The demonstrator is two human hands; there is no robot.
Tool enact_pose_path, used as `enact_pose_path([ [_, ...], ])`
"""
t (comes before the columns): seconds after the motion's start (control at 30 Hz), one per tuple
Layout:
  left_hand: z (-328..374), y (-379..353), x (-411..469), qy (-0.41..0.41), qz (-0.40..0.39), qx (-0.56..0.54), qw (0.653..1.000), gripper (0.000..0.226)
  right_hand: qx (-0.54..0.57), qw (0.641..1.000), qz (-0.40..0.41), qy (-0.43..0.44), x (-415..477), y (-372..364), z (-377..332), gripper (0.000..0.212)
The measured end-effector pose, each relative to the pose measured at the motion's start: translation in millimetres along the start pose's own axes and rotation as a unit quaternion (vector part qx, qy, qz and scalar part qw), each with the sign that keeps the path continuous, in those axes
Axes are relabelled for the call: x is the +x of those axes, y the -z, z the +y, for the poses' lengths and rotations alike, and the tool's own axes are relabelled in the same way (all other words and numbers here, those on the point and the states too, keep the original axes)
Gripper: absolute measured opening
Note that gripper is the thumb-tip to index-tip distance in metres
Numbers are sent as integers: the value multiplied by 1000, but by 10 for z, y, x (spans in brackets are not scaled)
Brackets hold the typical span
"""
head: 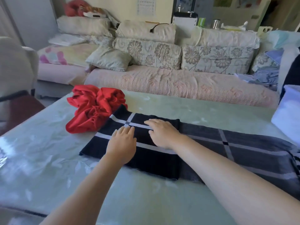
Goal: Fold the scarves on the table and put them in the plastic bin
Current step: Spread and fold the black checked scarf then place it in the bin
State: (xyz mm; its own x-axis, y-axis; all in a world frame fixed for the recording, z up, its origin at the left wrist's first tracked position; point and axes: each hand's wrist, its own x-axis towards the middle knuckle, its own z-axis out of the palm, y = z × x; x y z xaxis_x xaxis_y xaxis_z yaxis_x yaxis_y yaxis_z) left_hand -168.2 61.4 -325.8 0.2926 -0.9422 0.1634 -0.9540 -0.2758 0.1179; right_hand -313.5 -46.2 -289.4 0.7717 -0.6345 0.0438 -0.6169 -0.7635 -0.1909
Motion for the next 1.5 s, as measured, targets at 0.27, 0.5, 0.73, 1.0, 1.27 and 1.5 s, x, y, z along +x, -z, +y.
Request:
enact_pose_path([
  [0.27, -853, -125, -25, 90, -46, -41, 994, 59, -132, 986, -7, 103, 1239, -338, -579, 57],
  [0.5, -1015, -63, 31, 142, 15, -79, 987, 41, -182, 972, 23, 149, 1775, -471, -812, 35],
  [0.73, -993, 105, 91, 156, 12, -119, 980, 42, -96, 977, 68, 177, 1755, -410, -635, 5],
  [1.0, -235, 434, 75, 5, 29, -76, 997, 44, 7, 990, 98, 103, 998, -12, 190, 21],
  [1.27, 1154, 367, 23, -145, -47, -185, 971, 53, -6, 994, 104, 13, -129, 247, 1377, 47],
  [1.5, 2252, 366, 130, -150, -115, -276, 942, 50, -36, 994, 56, -82, -935, 461, 2311, 60],
])
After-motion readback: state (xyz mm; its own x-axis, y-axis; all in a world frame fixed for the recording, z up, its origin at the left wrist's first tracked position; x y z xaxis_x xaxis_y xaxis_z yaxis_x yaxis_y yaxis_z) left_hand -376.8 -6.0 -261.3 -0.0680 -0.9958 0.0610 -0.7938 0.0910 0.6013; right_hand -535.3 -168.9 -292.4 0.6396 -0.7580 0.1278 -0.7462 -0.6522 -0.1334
